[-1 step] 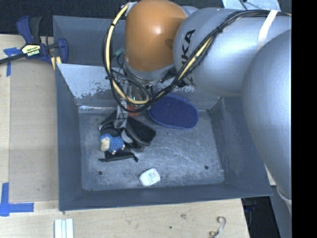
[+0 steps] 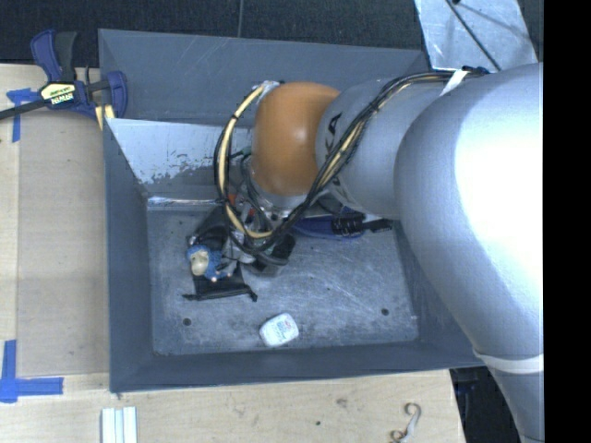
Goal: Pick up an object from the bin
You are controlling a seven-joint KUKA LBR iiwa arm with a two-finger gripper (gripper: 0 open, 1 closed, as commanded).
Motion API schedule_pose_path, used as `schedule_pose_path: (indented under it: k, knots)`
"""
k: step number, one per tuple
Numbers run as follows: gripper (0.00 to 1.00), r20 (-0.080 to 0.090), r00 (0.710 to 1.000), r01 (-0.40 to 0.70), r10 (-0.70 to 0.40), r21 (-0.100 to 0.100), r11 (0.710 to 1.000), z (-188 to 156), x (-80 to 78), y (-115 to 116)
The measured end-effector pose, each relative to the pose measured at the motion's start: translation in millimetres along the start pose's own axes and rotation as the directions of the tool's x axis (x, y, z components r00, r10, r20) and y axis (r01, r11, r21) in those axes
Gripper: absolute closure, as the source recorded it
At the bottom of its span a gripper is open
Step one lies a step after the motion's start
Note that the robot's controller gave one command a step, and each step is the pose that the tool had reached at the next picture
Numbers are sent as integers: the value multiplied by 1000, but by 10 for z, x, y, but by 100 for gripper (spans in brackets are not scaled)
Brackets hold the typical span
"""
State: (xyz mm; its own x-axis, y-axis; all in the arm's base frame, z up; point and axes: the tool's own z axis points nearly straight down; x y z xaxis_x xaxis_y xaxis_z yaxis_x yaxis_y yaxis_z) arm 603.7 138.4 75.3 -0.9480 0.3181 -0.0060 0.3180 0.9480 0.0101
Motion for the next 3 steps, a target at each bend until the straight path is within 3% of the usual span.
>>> schedule_pose_path:
  k: [1,2,3]
  knots:
    - [0,-3,993,-117,117,10,993,-263,127,-90]
    - [0,0,980,-198,198,8,980,-357,48,-42]
    - [0,7,913,-407,407,2,914,9,-2,-41]
